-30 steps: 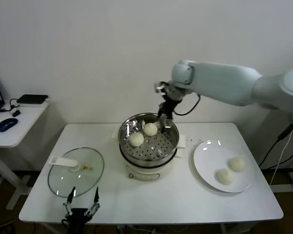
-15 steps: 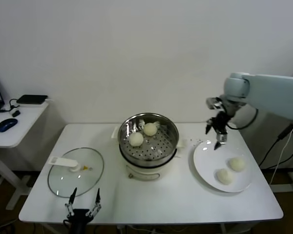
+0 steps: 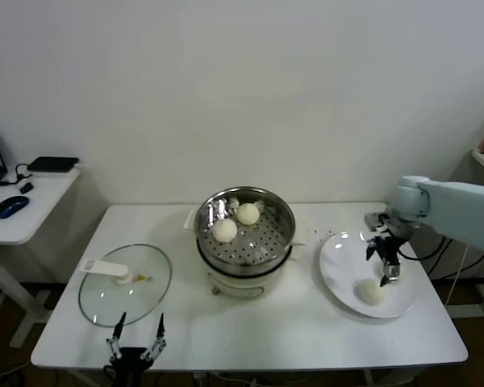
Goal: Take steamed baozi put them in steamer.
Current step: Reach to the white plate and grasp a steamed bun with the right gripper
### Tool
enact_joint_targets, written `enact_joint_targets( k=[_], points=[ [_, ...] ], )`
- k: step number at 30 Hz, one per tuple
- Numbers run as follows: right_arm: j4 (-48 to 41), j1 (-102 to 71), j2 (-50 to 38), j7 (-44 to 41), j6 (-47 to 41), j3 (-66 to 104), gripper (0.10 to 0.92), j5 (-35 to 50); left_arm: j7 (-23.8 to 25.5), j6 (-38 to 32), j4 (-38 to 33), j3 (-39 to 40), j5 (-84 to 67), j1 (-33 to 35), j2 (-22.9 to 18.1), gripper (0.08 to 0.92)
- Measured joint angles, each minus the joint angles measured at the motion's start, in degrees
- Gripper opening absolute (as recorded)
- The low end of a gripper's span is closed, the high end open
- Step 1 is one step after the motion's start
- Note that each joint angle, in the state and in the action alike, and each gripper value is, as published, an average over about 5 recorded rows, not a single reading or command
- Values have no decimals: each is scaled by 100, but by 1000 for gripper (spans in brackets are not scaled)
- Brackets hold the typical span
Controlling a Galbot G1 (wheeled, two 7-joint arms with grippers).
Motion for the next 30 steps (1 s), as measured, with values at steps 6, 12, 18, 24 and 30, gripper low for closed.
enact_joint_targets(
  k=[6, 12, 18, 24, 30],
  points=[
    [-125, -462, -12, 96, -50, 317, 823, -227, -1, -3, 4, 7, 11, 2, 0, 823],
    [-164, -726, -21, 135, -97, 495, 823, -373, -2, -3, 8, 14, 22, -2, 0, 823],
    [-202, -822, -39, 149, -107, 581, 768, -469, -4, -4, 1, 15, 24, -8, 0, 823],
    [-190, -809, -55, 149, -105, 578, 647, -509, -5, -8, -22, 23, 26, -3, 0, 823],
    [-82, -584, -46, 93, -54, 429, 568, -461, -6, -13, -65, 1, 27, 31, 0, 823]
  ],
)
